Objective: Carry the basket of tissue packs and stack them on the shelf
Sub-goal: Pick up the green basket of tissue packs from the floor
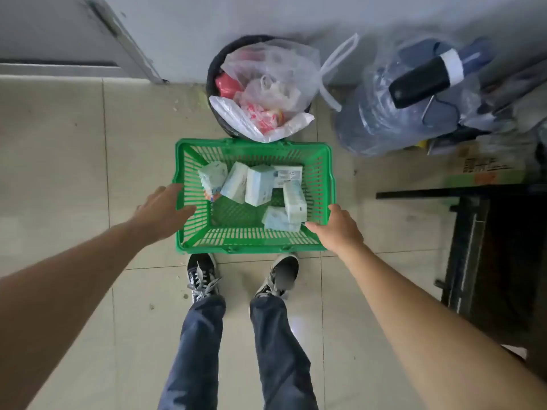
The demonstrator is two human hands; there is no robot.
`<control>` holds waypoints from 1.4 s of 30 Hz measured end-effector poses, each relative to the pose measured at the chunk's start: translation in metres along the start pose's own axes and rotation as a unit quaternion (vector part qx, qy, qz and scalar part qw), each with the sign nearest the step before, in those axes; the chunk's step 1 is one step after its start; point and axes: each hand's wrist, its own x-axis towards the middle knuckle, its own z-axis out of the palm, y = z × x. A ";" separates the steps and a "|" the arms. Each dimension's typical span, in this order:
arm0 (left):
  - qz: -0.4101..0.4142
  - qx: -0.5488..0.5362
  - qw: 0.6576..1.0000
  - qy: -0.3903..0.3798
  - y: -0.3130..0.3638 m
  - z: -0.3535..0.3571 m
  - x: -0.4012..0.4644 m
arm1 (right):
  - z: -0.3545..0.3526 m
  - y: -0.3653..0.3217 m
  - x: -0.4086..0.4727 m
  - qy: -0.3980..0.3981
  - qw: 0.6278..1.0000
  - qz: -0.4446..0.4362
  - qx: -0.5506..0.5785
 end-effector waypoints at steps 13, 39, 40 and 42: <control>-0.139 -0.147 0.979 0.037 -0.075 0.084 0.143 | 0.067 0.030 0.157 0.134 0.982 0.069 0.110; -0.082 -0.091 0.970 0.210 -0.064 -0.071 -0.022 | -0.017 0.004 -0.045 0.171 0.950 -0.012 0.262; -0.076 -0.089 0.969 0.219 -0.059 -0.087 -0.036 | -0.034 0.001 -0.057 0.174 0.948 -0.019 0.265; -0.061 -0.092 0.965 0.238 -0.044 -0.125 -0.067 | -0.072 -0.009 -0.085 0.184 0.943 -0.027 0.274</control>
